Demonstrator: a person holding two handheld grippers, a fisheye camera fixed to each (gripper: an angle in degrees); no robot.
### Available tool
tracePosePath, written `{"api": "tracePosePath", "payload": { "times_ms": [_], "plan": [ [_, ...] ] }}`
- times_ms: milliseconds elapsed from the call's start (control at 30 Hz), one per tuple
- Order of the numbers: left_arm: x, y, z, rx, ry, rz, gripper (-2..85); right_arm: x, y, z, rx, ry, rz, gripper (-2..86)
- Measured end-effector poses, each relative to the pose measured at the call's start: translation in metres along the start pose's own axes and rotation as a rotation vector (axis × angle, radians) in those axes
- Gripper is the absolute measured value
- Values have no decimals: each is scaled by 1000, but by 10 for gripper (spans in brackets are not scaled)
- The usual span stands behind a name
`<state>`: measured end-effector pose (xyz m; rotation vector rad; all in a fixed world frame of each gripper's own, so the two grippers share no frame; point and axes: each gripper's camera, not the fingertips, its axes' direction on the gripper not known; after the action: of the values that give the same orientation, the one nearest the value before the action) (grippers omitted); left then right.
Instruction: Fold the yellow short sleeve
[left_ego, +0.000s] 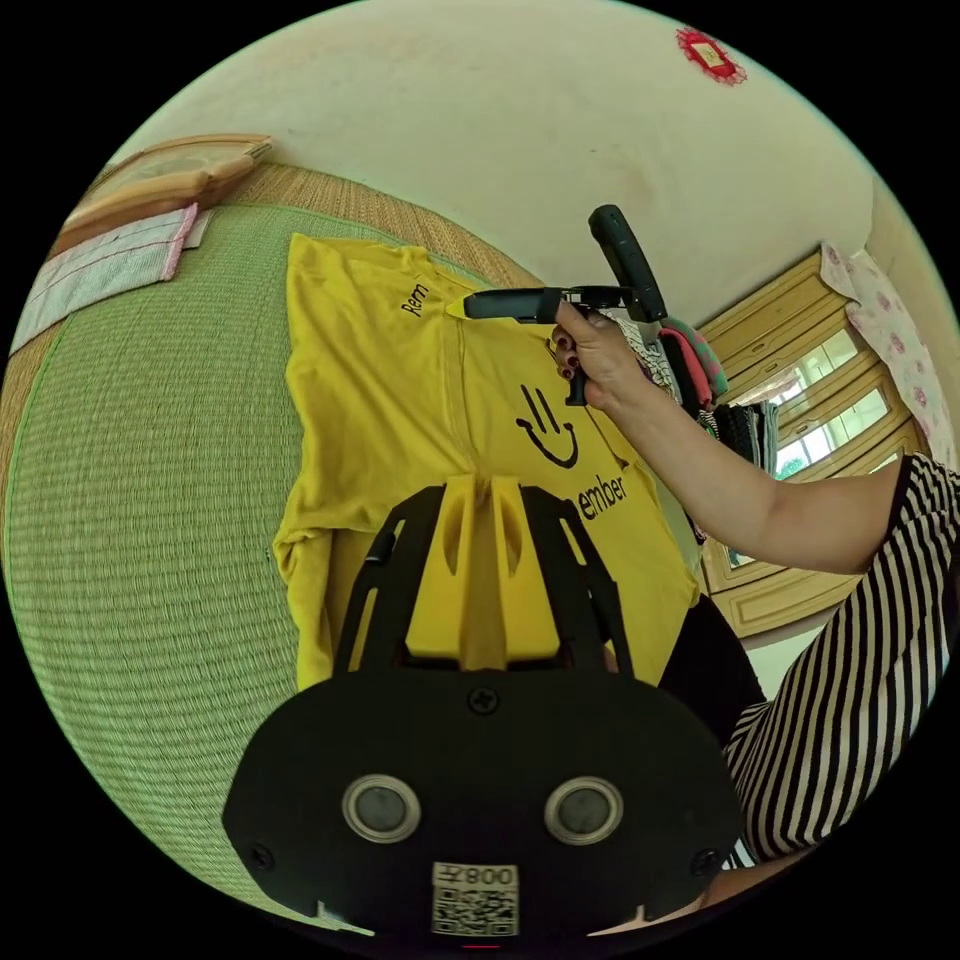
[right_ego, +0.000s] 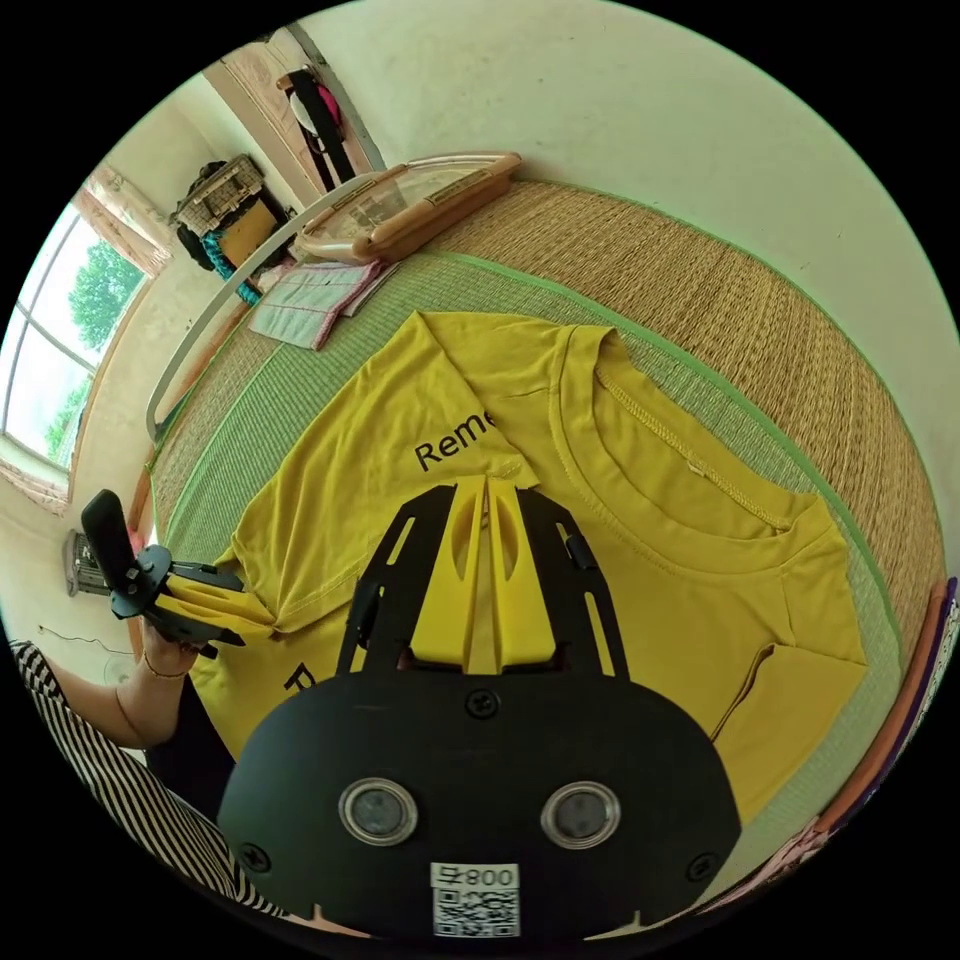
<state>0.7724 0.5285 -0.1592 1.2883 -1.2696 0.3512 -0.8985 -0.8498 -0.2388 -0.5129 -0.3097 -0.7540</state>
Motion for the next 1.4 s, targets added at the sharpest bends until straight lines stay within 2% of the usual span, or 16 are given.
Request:
{"api": "tracePosePath", "payload": {
  "times_ms": [233, 433, 567, 633, 700, 800, 933, 1033, 1233, 1400],
  "plan": [
    [-12, 22, -23, 90, 98, -9, 36, -38, 18, 1, 14, -58, -106, 1],
    [-22, 47, -53, 157, -20, -95, 29, -39, 26, 27, -59, -14, -124, 1],
    [-38, 58, -43, 22, -9, -173, 21, -19, 48, 26, -54, -80, -93, 2],
    [-36, 64, -49, 58, 14, -159, 17, -14, 62, 21, -47, -75, -81, 2],
    [-30, 72, -63, 86, -64, -146, 11, -9, 80, 13, -32, -72, -77, 2],
    [-36, 80, -63, 13, -95, -157, 6, 2, 124, -3, -20, -101, -51, 2],
    [-39, 102, -83, 140, -4, -159, 4, 19, 220, -32, -45, -195, 21, 6],
    [-35, 126, -98, 264, 135, -123, 4, 27, 312, -59, -86, -222, 103, 11],
    [1, 155, -106, 177, 213, -68, 3, 50, 511, -108, -179, -253, 357, 22],
    [52, 198, -134, 42, 202, 0, 3, 62, 640, -144, -120, -337, 523, 37]
  ]
}}
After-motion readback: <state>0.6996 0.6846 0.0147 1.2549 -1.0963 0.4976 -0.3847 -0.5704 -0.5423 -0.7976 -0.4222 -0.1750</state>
